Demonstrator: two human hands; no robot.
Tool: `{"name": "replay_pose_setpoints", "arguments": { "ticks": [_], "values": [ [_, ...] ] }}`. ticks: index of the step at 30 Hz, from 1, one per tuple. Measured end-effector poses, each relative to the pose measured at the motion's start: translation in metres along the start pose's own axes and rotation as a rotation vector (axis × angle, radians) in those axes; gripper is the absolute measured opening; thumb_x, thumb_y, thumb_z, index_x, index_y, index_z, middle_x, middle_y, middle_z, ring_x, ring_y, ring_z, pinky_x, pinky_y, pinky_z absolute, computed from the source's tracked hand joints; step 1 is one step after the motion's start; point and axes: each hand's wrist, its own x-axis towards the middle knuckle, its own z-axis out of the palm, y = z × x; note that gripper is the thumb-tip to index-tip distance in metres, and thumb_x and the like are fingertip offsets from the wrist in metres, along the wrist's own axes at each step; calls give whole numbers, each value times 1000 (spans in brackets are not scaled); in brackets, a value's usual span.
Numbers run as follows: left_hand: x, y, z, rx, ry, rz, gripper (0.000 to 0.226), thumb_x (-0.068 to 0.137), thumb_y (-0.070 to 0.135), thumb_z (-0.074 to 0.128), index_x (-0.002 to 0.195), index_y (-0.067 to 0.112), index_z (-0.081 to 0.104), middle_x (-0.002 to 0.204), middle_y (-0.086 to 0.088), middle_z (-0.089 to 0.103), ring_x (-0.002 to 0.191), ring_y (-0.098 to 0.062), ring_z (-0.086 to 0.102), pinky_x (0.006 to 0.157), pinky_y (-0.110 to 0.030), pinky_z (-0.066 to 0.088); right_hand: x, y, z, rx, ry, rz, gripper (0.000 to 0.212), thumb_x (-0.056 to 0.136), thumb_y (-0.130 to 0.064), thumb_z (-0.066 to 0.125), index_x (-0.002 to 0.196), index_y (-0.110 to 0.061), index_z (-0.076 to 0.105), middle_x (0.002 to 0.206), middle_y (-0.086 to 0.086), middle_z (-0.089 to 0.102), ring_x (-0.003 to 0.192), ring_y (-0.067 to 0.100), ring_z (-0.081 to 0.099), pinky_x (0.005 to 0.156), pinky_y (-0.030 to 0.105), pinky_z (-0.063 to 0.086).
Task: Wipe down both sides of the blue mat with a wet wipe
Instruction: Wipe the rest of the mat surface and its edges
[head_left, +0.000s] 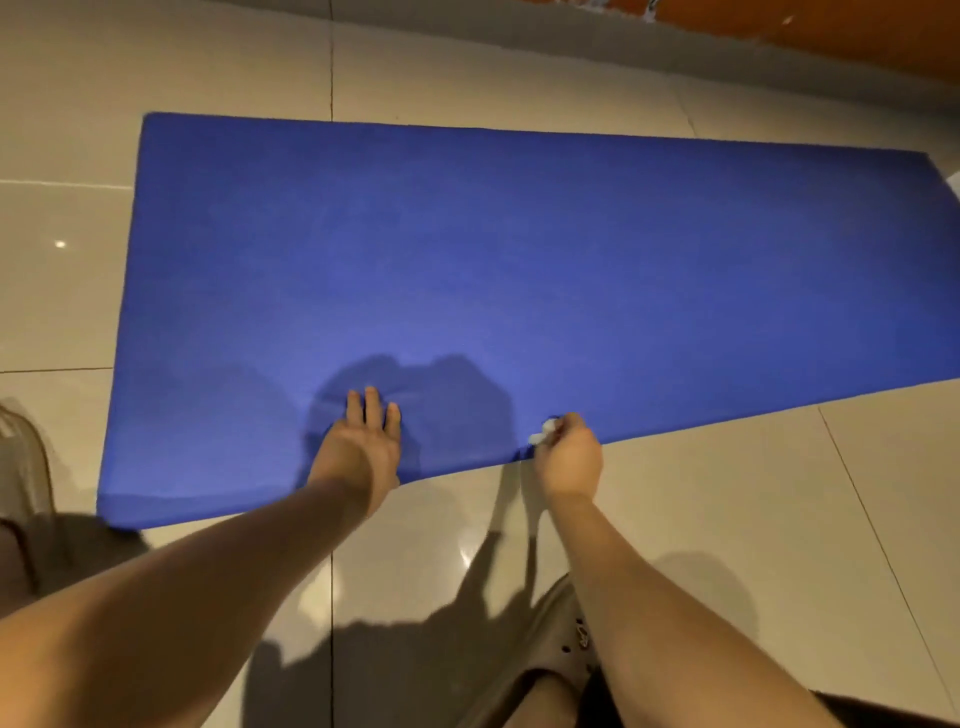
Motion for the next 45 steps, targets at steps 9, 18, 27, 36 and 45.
{"name": "replay_pose_setpoints", "arguments": {
  "ticks": [9, 18, 27, 36, 45],
  "values": [
    [2, 3, -4, -25, -37, -23, 87, 105, 44, 47, 159, 1, -7, 164, -30, -3, 151, -49, 5, 113, -42, 37, -71, -50, 61, -84, -147, -358, 16, 85, -8, 57, 100, -12, 62, 111, 12, 55, 84, 36, 58, 69, 39, 45],
    [-13, -55, -8, -341, 97, 193, 85, 88, 50, 68, 158, 19, 29, 166, -12, 16, 151, -31, 22, 114, -38, 34, -12, -9, 21, -103, 128, -69, 6, 88, -9, 52, 92, -12, 55, 97, 9, 52, 68, 28, 50, 67, 33, 38],
    [-3, -115, 1, -288, -70, -140, 135, 48, 78, 82, 148, 14, 18, 145, -16, 18, 131, -39, 27, 82, -43, 45, -132, -84, 98, 19, -97, -299, 22, 83, -7, 57, 105, -11, 62, 113, 9, 49, 77, 32, 57, 69, 31, 43],
    [5, -95, -2, -179, -122, -266, 145, 50, 71, 86, 155, 6, 10, 159, -24, 7, 147, -45, 15, 101, -42, 45, -56, -25, 38, -150, -11, -128, 23, 83, -9, 55, 100, -18, 68, 103, 7, 60, 86, 34, 64, 71, 36, 47],
    [7, -99, -9, -208, -179, -236, 152, 51, 71, 88, 158, 4, 3, 162, -27, 2, 148, -51, 10, 107, -49, 41, -83, -50, 66, 171, 78, 24, 10, 91, -9, 52, 95, -17, 48, 104, 6, 65, 86, 28, 59, 75, 33, 45]
  ]
}}
